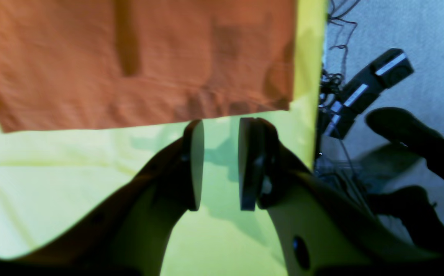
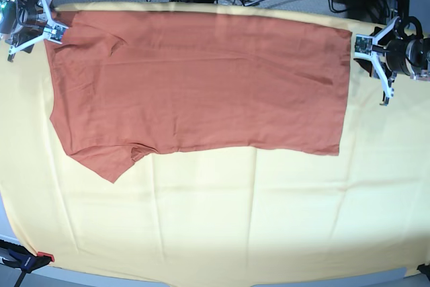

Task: Fold the T-shirt properly
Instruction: 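Drag the shirt by its shoulders with both grippers, then release, then move both grippers to the shirt's hem corners and grasp them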

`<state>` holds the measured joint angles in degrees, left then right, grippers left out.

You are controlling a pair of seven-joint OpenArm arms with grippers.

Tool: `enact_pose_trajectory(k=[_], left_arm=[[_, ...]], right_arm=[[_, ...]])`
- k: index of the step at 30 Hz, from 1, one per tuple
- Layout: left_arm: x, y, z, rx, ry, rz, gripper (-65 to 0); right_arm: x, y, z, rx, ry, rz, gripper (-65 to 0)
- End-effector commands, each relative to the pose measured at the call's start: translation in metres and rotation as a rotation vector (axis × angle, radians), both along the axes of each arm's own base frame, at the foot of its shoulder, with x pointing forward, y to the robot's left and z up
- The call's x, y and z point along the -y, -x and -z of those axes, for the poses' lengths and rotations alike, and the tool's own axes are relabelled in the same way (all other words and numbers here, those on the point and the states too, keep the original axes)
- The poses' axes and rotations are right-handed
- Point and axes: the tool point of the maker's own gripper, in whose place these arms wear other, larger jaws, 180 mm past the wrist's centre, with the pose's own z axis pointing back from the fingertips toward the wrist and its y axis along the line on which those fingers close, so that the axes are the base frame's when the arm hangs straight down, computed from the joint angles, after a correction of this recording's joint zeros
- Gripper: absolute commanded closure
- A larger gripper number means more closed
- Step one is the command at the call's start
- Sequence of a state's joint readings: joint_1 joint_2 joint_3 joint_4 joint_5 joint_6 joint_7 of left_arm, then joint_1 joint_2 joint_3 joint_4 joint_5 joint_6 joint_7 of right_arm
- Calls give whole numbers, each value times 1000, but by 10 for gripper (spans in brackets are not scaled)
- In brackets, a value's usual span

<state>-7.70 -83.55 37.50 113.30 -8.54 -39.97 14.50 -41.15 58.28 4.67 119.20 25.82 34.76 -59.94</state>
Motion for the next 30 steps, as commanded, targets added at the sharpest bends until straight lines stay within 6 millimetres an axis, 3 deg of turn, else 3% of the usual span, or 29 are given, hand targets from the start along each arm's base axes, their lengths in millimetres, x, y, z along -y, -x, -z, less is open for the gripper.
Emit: enact_pose_trajectory(k=[1,6,12,17,23,27,30], left_arm=[[-1,-9,-14,28,3,-13,-167],[6,-33,-37,54,63,-132,-168],[-3,-101,-74,212,208,-367,-168],[-35,-163,-87,252,378,-635,-246],[-74,-211,-63,146,624,-953,-272],[-83,-224,-26,35,713,-1134,-277],[-77,-226,3,-61,750,-1236,-286]], right_arm=[[2,-10,-12,34,28,-22,-376],[-3,-41,-41,190,16,-5,-376],[16,-92,-88,468,-17,133,-377],[27,-102,-104,536,2,170,-377],[22,-102,-102,543,-35,176,-377],[17,-102,-101,547,-63,177,-377],[16,-102,-100,548,-70,181,-377]])
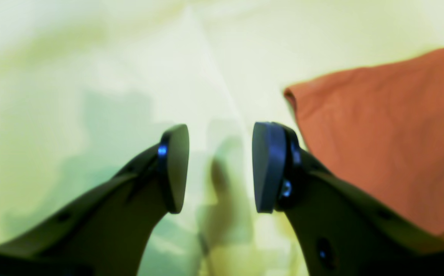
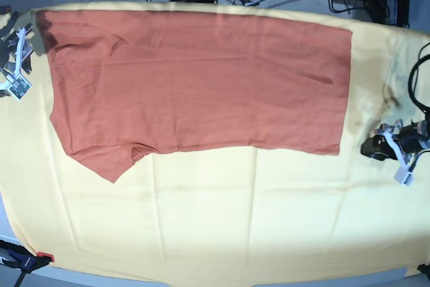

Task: Fold the T-shirt properly
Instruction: 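Move both grippers to the shirt's hem corners and grasp them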

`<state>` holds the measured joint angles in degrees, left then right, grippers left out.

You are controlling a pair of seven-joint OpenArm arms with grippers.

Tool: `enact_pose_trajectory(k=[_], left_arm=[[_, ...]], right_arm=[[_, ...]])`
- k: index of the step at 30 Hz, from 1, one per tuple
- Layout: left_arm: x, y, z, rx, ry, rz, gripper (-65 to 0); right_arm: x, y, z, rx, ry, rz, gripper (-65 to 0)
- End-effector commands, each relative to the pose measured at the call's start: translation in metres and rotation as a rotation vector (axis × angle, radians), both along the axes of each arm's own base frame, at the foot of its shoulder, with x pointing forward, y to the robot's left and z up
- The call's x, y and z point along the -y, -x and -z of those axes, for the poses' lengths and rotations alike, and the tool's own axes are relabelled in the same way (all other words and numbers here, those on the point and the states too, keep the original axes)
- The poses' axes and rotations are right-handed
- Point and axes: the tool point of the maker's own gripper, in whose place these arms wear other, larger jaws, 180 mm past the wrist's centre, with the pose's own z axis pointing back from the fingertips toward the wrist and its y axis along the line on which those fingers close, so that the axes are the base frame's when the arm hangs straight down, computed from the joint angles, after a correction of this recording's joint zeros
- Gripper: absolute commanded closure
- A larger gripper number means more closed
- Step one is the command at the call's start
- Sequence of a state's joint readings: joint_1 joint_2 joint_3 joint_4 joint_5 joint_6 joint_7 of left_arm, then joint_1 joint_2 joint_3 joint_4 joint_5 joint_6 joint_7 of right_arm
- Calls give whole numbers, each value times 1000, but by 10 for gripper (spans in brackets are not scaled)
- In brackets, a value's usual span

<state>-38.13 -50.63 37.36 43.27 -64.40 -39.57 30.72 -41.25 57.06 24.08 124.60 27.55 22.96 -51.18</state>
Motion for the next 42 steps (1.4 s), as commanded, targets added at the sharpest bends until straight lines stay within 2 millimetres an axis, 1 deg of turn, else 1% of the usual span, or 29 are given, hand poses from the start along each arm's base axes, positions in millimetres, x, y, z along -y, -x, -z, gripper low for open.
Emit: enact_pose_trajectory(k=[1,5,7,9,12,15,17,18,19,22,25,27,31,34,39,42], left_arm=[[-1,-13,-16,42,39,-27,-286],[25,-9,13,-48,83,-14,-286],[44,-5,21,-103,118,15,-286],[64,-1,23,-152,172,41,-286],[92,11,28,-242,225,109,-286],[109,20,26,-289,255,161,-286],[111,18,23,-279,262,166,-282],[111,17,22,-276,260,166,-259],[111,16,21,-270,260,165,-212],[111,12,18,-253,266,158,0],[111,8,15,-239,272,154,0],[111,7,14,-232,274,152,0],[112,5,13,-223,280,147,0],[111,5,13,-224,279,147,0],[109,6,17,-226,253,151,0],[109,6,17,-227,248,152,0]], right_arm=[[0,-7,-10,34,16,-16,-377],[0,-8,-10,36,15,-17,-377],[-1,-8,-10,38,13,-19,-377],[-1,-8,-10,38,12,-19,-377],[-3,-9,-11,48,1,-26,-377],[-6,-10,-11,57,-11,-33,-377],[-7,-12,-12,66,-19,-39,-377],[-8,-12,-13,72,-24,-40,-377],[-10,-14,-14,85,-34,-39,-377],[-17,-22,-19,156,-94,-26,-377],[-26,-37,-31,265,-178,-2,-377],[-26,-48,-38,335,-231,34,-377],[-11,-74,-39,452,-354,160,-377],[-1,-95,-29,474,-486,231,-377],[6,-126,0,411,-738,311,-377],[13,-147,8,390,-872,367,-377]])
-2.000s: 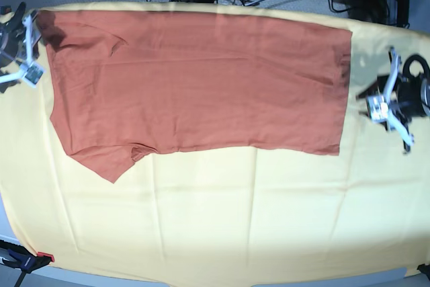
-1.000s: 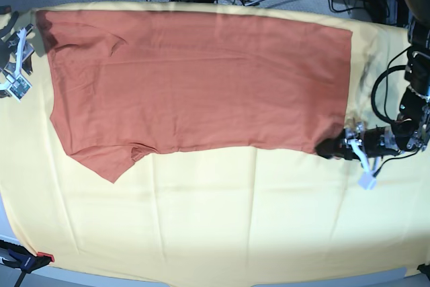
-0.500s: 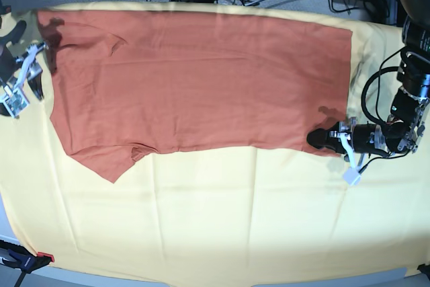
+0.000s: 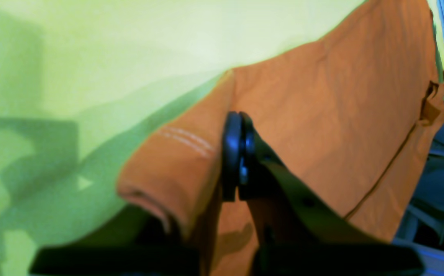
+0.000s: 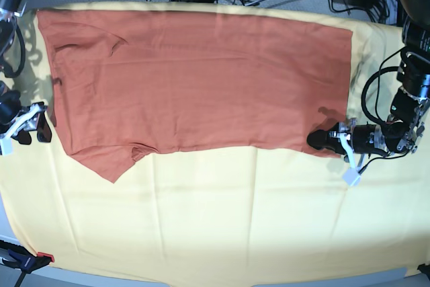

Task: Fold the T-shirt properly
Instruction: 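Move both grippers to the shirt's hem corners and grasp them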

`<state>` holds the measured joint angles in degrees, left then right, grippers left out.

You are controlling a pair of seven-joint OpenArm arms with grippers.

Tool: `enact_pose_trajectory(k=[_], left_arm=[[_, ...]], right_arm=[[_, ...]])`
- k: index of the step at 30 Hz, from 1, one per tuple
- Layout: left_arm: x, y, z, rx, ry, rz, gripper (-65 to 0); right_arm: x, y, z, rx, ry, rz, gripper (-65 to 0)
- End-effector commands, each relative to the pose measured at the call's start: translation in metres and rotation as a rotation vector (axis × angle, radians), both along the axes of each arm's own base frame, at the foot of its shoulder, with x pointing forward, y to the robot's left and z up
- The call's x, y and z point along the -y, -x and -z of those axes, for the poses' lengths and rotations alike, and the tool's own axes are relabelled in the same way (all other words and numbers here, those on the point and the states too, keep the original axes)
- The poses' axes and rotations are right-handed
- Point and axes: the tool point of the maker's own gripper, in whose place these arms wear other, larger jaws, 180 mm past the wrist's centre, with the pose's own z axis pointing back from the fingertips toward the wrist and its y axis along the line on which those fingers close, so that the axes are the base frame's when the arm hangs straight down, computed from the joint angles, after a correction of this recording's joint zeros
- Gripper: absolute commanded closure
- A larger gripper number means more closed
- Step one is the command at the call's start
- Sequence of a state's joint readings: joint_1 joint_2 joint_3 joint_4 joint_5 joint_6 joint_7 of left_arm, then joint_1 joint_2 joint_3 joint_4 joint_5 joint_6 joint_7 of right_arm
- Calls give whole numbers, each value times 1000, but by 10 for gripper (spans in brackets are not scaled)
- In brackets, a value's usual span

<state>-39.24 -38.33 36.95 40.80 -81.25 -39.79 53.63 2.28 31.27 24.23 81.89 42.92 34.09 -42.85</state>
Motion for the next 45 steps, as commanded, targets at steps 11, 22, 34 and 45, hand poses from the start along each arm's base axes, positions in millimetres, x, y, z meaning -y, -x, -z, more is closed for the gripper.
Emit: enact_pose_trajectory(k=[11,22,34,45], left_arm=[[-7,-9,-12,32,-13,-3,0],[-7,-9,-12,33,-13,-3,0],[-14,-18,-10,94,-67,-17,0],[-24,-47,-19,280,-149,-50,0]], right_arm=[[20,-54,17,-34,-347,119,-377],[-57,-47,57,-183,-502,-39,-375],[-48,-75,44,-98,-332,-37,0],[-30,-98,26,-38,-207,10,0]])
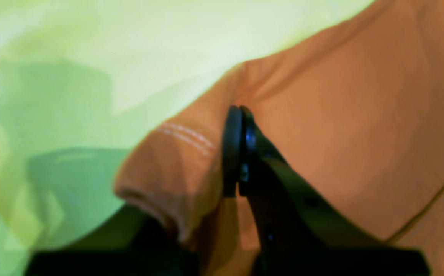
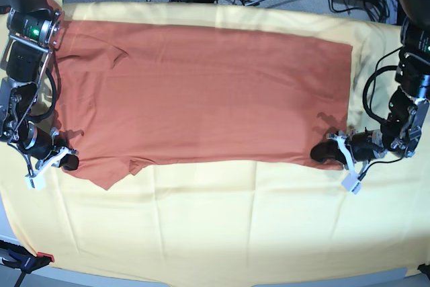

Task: Fold the T-shirt properly
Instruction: 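Move both grippers to the shirt's hem corners and grasp them, then lift the hem corners and fold them over toward the collar with both grippers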

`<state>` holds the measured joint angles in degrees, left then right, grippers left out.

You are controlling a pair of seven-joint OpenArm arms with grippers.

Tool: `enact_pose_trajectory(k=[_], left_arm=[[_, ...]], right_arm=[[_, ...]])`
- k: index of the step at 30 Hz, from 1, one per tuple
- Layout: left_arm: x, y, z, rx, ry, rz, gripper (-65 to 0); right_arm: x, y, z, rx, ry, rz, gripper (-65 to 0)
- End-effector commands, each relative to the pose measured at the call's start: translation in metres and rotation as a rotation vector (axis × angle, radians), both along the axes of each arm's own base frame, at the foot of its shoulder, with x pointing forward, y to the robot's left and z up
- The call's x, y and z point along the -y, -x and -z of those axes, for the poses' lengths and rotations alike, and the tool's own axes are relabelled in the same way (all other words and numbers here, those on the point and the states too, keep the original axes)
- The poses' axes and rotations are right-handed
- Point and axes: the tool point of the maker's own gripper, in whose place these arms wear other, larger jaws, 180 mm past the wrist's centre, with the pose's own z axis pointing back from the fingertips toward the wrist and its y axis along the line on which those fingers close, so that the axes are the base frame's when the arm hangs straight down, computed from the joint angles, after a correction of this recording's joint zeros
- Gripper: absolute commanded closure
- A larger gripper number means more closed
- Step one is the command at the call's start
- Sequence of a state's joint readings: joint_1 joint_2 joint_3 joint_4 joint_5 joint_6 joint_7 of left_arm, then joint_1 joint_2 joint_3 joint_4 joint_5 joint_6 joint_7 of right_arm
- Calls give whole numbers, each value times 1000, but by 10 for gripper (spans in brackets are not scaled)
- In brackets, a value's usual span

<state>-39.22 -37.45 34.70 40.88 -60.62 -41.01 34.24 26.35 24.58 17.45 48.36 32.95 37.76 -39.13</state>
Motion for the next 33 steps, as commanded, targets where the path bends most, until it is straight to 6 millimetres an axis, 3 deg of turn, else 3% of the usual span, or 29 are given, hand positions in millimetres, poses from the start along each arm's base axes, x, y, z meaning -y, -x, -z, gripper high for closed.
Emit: enact_pose_trajectory(k=[1,7,11,16,24,33], left_arm=[[-10,-19,-21,63,-3,-39,0],[-9,-52,-60,212,21,-77,0],[-3,-61,-69,256,21,-71,0],[8,-61,-65,245,26,-52,0],[13,-54,-67,164,101,-59,0],[9,-36,-75,53,182,-47,0]], right_arm=[[10,-17,-31,98,1,21,0],[11,-20,-35,119,2,27,0],[14,-25,-40,129,23,29,0],[13,-29,-44,128,50,14,0],[-9,-23,-32,78,82,-92,0],[-4,-13,-30,19,51,-102,0]])
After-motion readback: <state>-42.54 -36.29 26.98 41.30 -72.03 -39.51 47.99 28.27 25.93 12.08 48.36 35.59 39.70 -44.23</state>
